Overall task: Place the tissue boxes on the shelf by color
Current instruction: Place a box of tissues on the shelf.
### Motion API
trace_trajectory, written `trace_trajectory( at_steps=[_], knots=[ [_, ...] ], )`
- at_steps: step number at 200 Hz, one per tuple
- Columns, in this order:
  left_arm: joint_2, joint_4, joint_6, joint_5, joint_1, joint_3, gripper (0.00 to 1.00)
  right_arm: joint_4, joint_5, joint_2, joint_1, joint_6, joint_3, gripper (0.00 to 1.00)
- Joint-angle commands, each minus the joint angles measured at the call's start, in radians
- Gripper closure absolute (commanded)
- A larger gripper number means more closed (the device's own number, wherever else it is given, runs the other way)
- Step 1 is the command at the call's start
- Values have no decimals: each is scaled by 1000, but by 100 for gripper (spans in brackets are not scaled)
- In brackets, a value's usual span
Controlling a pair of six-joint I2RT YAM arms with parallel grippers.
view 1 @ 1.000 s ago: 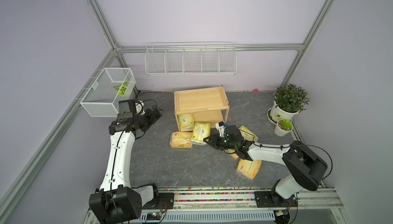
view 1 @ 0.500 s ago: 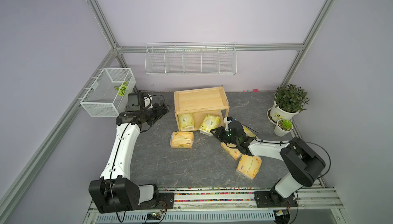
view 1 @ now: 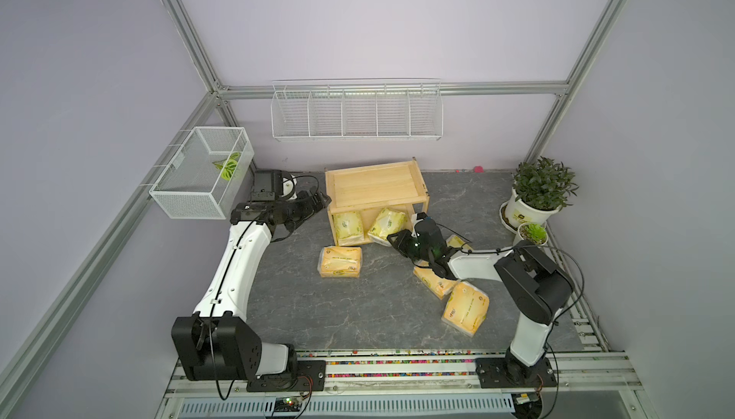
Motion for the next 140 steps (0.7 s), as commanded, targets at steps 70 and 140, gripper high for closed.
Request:
trace_trajectory(
  at_steps=[70, 140],
  knots=[
    [44, 50, -17, -35, -55, 45, 0, 8, -13, 99, -14, -30, 106, 64],
    [24, 67, -45, -159, -86, 36, 0, -52, 7, 32, -14, -77, 84, 26]
  ],
)
